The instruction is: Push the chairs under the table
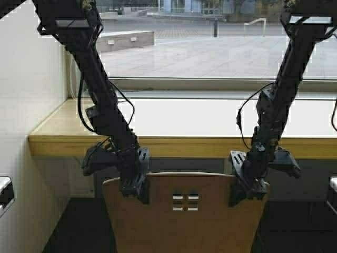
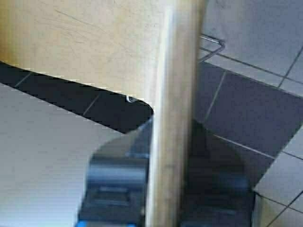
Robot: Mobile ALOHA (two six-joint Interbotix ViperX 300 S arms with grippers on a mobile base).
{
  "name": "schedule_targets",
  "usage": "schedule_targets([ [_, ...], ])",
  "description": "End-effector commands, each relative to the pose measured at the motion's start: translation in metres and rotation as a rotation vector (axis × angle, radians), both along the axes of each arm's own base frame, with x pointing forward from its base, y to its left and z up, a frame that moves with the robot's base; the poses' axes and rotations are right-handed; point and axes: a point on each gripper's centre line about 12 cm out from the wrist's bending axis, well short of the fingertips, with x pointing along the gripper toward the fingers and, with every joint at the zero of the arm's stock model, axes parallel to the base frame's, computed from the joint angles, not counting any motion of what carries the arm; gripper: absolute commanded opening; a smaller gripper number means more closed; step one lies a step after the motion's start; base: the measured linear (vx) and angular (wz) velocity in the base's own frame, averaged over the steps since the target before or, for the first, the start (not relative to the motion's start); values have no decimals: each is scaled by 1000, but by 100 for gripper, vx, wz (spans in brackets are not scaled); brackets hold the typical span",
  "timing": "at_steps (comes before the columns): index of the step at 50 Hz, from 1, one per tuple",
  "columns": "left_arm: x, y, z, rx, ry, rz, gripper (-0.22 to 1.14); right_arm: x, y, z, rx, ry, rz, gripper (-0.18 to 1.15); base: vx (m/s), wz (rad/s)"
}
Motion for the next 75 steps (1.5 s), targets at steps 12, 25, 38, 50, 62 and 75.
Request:
schedule_targets([
  [12,23,-3,12,-13,-73,11,4,0,4,1,-15,-13,39,4,15,3],
  [25,24,-3,11,-11,-77,11,4,-7,3,-10,-15,12,42,4,23,3],
  [38,24,-2,9,-9,-77,12,4,-12,4,-15,-1,32,55,4,24,3],
  [50,24,-2,7,-4,-86,14,4,-6,6,-20,3,19,55,4,22,1],
  [62,24,-2,7,-3,-84,9,4,-6,7,-21,-7,13,93,4,23,-6],
  [75,24,-2,6,-2,-85,11,4,-13,5,-23,-29,24,128,4,18,-1],
])
